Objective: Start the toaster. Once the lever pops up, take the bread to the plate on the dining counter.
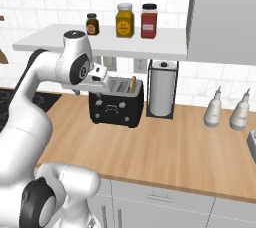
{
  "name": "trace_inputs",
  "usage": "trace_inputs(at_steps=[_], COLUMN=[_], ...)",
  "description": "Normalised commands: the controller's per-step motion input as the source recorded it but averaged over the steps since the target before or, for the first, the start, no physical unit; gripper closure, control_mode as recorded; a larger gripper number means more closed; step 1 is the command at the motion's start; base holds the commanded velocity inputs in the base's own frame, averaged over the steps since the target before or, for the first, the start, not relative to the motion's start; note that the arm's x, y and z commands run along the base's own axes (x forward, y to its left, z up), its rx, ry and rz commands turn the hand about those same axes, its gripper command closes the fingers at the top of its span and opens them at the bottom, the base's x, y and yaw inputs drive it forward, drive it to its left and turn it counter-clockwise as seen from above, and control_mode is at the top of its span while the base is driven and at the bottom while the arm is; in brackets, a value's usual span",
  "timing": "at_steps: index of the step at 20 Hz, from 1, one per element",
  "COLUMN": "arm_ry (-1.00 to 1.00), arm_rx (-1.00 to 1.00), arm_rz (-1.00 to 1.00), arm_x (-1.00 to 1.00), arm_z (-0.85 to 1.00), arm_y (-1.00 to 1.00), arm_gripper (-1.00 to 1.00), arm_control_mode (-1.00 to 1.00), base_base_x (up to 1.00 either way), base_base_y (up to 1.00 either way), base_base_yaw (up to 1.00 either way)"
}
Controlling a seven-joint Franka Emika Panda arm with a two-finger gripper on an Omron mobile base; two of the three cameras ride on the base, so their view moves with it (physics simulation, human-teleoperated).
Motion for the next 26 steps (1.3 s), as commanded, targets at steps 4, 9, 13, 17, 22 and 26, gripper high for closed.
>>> trace_inputs(at_steps=[4, 9, 13, 17, 22, 26], arm_ry=[-0.01, 0.0, -0.03, -0.08, -0.15, -0.16], arm_rx=[0.0, 0.0, 0.0, 0.0, 0.0, 0.0], arm_rz=[0.0, 0.0, 0.0, 0.0, 0.0, 0.0], arm_x=[-0.07, 0.15, 0.49, 0.49, 0.22, 0.0], arm_z=[-0.16, -0.18, -0.08, -0.3, -0.42, -0.47], arm_y=[-0.33, -0.52, -0.09, 0.0, 0.0, -0.01], arm_gripper=[-1.0, -1.0, -1.0, -1.0, -1.0, -1.0], arm_control_mode=[-1.0, -1.0, -1.0, -1.0, -1.0, -1.0], base_base_x=[0.0, 0.0, 0.0, 0.0, 0.0, 0.0], base_base_y=[0.0, 0.0, 0.0, 0.0, 0.0, 0.0], base_base_yaw=[0.0, 0.0, 0.0, 0.0, 0.0, 0.0])
